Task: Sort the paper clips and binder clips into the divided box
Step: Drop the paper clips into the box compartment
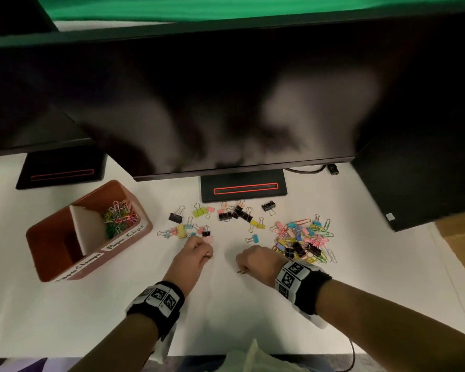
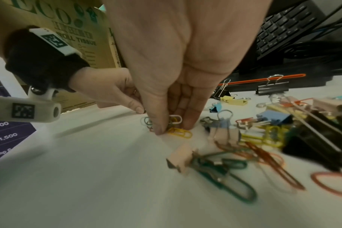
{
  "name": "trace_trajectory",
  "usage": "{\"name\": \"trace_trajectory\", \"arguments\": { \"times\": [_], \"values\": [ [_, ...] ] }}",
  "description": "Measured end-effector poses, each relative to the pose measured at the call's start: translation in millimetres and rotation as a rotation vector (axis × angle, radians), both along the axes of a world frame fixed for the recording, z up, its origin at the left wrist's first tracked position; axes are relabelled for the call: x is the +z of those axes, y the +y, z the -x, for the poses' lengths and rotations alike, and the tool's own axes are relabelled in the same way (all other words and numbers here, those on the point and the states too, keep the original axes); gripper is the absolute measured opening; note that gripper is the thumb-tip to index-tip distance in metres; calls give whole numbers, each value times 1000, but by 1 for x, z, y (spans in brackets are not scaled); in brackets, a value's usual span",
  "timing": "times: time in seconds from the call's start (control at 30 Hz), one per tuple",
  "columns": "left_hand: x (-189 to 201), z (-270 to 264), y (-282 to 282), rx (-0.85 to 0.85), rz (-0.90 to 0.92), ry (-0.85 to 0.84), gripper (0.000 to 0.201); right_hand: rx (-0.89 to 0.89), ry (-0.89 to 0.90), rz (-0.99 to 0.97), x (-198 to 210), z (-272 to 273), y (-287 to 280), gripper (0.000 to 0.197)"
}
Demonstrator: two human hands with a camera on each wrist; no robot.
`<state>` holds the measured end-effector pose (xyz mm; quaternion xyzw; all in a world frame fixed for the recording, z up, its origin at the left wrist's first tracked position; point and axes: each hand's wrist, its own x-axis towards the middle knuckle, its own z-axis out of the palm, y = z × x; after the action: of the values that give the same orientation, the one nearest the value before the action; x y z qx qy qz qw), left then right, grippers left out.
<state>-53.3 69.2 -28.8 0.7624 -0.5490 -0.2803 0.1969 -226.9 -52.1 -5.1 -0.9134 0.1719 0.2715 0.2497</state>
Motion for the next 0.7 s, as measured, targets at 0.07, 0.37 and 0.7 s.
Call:
{"name": "trace_trajectory", "arguments": {
  "times": [0.07,0.37,0.7],
  "values": [
    [-2,-6,-1,8,-28,11,19,-50,12,-26,0,-8,1,20],
    [-8,-25,8,36,20,106,23,-89,90,0,-6,-43,2,25],
    [41,-58,22,178,247,273,28,-182,-120,-47,27,-72,-6,20]
  ]
}}
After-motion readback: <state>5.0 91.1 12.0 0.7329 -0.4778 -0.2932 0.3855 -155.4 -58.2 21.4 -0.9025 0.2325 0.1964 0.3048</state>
